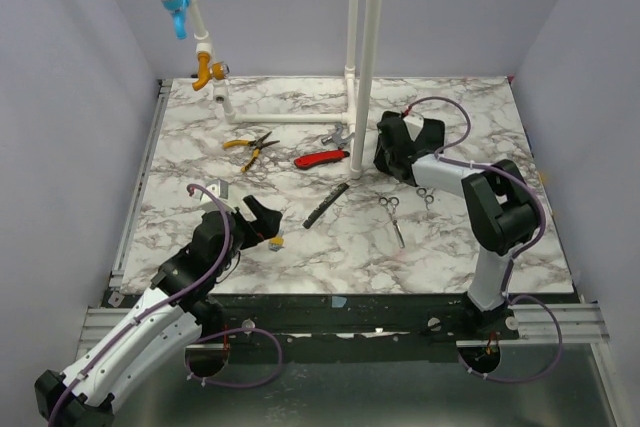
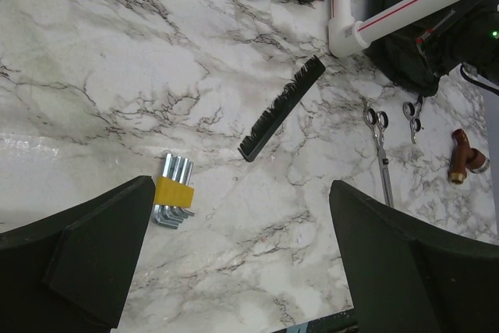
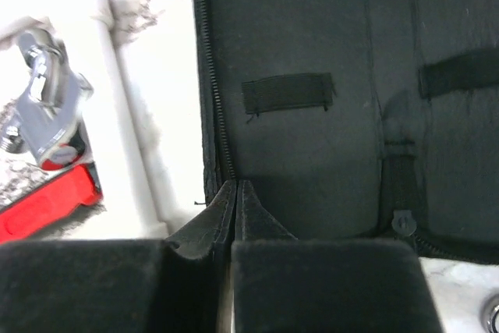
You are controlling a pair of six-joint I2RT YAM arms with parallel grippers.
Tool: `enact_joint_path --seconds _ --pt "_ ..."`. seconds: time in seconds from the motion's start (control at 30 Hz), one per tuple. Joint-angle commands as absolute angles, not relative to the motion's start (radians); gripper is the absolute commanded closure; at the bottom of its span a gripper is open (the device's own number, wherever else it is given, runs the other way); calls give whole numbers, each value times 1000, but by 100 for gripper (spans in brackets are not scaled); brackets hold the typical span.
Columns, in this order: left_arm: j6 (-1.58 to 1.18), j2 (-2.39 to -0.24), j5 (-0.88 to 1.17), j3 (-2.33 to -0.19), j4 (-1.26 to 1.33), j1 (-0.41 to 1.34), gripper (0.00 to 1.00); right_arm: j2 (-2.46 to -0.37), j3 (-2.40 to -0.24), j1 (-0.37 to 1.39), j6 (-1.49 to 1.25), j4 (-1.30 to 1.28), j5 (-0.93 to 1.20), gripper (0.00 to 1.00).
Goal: Sort the hair-cutting tools
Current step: Pick up the hairdressing tool bag at the center of the board.
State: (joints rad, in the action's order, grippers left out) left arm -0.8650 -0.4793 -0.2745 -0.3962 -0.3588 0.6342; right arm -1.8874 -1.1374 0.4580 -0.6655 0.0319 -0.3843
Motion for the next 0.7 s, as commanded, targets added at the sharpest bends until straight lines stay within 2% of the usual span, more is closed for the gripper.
enact_joint_path --seconds 0.0,0.33,0.37,0.47,0.53,0.67 --pt "-880 -469 -261 -388 -364 629 3 -1844 -1075 446 -677 39 -362 99" --pt "-892 -430 -272 -372 -389 627 4 -1675 -937 446 -629 49 -364 99" --pt "-893 -428 -272 -369 -387 627 3 -1656 -931 446 -623 39 -369 93" --pt "-895 -436 -266 -370 -382 627 4 -1596 -904 444 -601 29 -424 54" --pt "-896 -444 -259 -371 -376 627 4 -1562 -910 415 -604 3 -440 48" --pt "-894 -461 -243 -371 -360 627 4 -1504 -860 237 -679 -39 -352 45"
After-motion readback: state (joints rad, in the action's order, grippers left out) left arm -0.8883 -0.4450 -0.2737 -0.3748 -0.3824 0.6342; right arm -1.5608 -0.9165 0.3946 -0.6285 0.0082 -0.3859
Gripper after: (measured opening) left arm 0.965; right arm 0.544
